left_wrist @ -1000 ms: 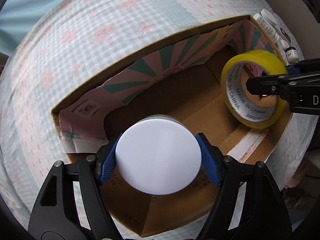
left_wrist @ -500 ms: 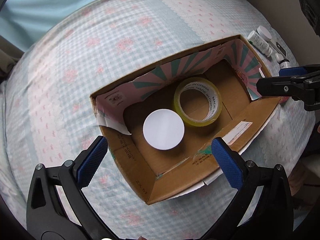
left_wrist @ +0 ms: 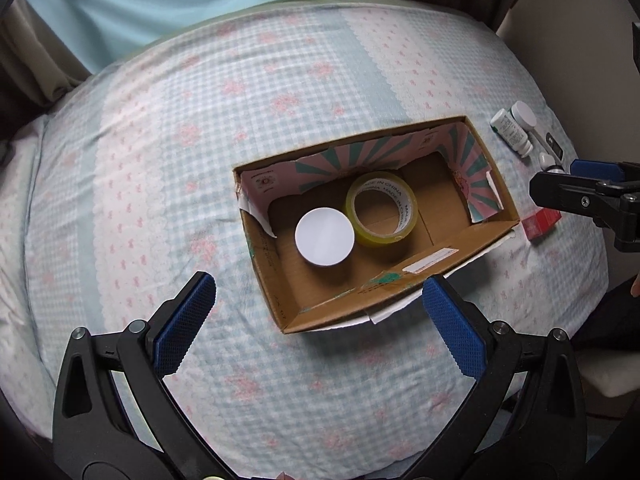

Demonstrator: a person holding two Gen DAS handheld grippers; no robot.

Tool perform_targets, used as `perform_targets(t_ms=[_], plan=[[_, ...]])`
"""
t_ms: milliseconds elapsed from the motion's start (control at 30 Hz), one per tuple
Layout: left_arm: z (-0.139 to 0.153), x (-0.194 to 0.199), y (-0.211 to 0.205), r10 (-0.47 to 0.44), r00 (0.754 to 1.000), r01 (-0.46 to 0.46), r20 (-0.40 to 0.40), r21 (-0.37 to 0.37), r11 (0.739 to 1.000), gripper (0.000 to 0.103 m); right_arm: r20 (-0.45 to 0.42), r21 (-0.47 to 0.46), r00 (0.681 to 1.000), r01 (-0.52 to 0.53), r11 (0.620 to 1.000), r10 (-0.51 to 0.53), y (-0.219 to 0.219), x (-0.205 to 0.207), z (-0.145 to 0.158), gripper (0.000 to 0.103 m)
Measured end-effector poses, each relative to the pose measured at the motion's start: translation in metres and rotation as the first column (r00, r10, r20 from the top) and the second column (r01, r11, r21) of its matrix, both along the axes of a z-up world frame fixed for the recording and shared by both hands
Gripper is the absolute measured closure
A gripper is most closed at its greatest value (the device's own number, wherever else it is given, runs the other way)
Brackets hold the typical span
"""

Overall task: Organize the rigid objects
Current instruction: 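Lift both tools away from the box toward the remaining items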

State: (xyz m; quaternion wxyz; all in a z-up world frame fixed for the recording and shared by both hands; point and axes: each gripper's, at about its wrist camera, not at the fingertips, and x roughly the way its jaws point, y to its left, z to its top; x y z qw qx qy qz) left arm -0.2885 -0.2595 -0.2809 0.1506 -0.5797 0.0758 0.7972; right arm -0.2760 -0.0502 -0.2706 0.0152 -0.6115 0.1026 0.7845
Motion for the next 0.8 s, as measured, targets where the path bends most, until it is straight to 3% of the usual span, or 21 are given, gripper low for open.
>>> perform_targets(t_ms=[200,400,667,800], plan=[[0.039,0.025,0.014,0.028,0.999,-0.026,-0.032,0.054,0.998,0.000,-0.065,0.094,0.998,-0.022,0.995,0.028,0.007,0.030,0.047,0.000],[0.065,0.047,0.041,0.042,0.997,-0.036,-0.058,0.098,0.994,0.000,-0.125,0.128,0.992,0.049,0.991,-0.033,0.046,0.069,0.079,0.000],[0.088,0.068,0.095,0.037,0.993,-0.026,-0.110,0.100,0.995,0.000,-0.170,0.168,0.974,0.181,0.969,-0.153,0.129,0.119,0.099,0.000],[0.093,0.078,0.127,0.061,0.991,-0.047,-0.122,0.110,0.993,0.000,-0.177,0.176,0.970,0.196,0.965,-0.165,0.172,0.137,0.098,0.000]])
